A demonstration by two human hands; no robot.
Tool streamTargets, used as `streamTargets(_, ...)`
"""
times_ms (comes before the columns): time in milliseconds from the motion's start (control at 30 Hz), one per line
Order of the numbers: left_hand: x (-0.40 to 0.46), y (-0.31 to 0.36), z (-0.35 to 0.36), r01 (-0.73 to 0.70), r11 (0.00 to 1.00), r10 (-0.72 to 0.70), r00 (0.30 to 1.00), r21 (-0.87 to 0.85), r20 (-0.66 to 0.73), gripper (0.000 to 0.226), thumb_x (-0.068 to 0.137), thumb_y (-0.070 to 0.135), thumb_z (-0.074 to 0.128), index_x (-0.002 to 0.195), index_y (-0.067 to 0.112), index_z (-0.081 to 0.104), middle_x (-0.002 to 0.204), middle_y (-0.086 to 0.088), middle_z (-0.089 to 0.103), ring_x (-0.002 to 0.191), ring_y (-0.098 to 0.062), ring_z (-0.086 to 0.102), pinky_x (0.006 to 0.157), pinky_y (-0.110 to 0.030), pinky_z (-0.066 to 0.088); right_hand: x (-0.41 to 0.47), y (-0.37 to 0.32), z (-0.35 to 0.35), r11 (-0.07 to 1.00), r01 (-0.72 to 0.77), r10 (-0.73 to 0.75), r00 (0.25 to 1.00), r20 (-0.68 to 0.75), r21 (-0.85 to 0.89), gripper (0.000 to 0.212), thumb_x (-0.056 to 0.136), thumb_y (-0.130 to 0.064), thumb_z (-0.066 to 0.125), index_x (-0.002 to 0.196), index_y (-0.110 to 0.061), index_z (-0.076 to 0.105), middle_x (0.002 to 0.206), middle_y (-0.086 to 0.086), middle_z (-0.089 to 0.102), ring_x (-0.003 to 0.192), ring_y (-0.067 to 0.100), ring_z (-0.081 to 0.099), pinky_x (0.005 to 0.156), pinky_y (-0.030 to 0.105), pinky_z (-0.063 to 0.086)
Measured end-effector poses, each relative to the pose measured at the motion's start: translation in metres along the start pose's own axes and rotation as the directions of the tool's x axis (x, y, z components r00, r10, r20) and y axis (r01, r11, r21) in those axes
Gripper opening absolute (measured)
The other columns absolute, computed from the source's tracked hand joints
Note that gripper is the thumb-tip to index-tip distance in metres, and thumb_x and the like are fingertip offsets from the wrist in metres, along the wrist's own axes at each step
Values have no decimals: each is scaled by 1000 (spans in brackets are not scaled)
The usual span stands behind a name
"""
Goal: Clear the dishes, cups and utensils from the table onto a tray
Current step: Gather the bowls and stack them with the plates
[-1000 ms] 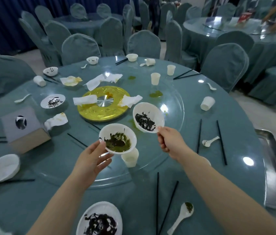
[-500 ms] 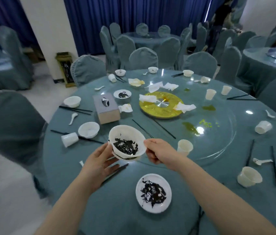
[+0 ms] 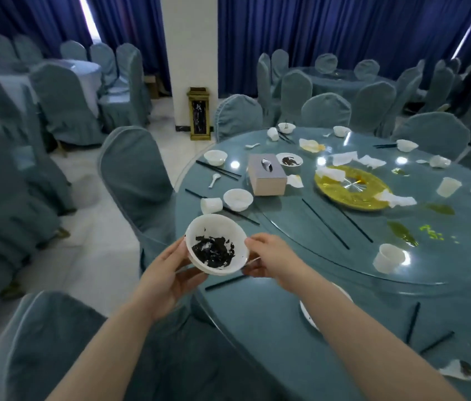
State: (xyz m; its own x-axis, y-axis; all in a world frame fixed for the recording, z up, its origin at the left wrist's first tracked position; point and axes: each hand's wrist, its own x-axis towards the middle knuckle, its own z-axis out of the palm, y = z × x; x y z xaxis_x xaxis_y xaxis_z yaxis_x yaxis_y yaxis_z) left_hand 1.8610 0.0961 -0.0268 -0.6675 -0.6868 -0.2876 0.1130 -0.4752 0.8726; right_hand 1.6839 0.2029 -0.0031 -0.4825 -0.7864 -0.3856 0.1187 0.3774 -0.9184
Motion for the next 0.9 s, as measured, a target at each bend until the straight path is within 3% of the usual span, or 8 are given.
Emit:
streamTargets(100, -22, 3, -24, -1, 999, -3, 997, -48, -82, 25, 93, 33, 52, 101, 15, 68, 86, -7, 74, 73, -21, 72, 61, -31, 59, 5, -4, 29, 999, -12, 6, 992, 129, 44, 15, 97, -13, 47, 98, -4, 59, 68, 9, 58, 52, 18, 59, 51, 24, 50)
streamTargets(233, -54, 8, -63, -40, 994, 24, 988, -102, -153, 26, 86, 20, 60, 112, 18, 63, 90, -6, 74, 75, -20, 71, 64, -29, 58, 0, -6, 71, 998, -6, -7, 978, 207, 66, 12, 94, -12, 53, 87, -10, 63, 66, 7, 61, 54, 18, 60, 51, 23, 49)
streamTargets(500, -129, 35, -179, -192, 961, 120, 938, -198, -327, 19, 93, 15, 54, 110, 16, 63, 85, -8, 74, 66, -17, 70, 57, -26, 57, -21, -16, 176, 998, 35, -49, 953, 299, 51, 16, 97, -16, 51, 97, -9, 65, 74, 7, 66, 60, 16, 61, 58, 24, 51)
streamTargets(633, -181, 62, -265, -265, 944, 174, 907, -199, -385, 20, 95, 16, 51, 111, 17, 64, 87, -9, 74, 71, -17, 71, 61, -26, 57, -29, -12, 261, 996, 33, -58, 944, 326, 83, 19, 98, -17, 49, 94, -9, 66, 80, 8, 68, 67, 20, 63, 63, 27, 51)
streamTargets(800, -228, 93, -368, -307, 938, 221, 888, -161, -404, 25, 95, 18, 51, 115, 17, 64, 107, -8, 71, 88, -19, 71, 70, -28, 58, -32, -1, 368, 992, 25, -68, 930, 360, 123, 22, 97, -20, 50, 100, -8, 68, 91, 8, 73, 79, 21, 70, 73, 31, 55)
streamTargets(900, -240, 108, -408, -306, 938, 218, 885, -161, -411, 24, 93, 21, 52, 111, 19, 68, 109, -8, 71, 91, -19, 71, 72, -28, 57, -31, 7, 401, 991, -19, -30, 935, 354, 134, 23, 97, -22, 51, 106, -8, 67, 98, 8, 74, 84, 22, 71, 68, 30, 55)
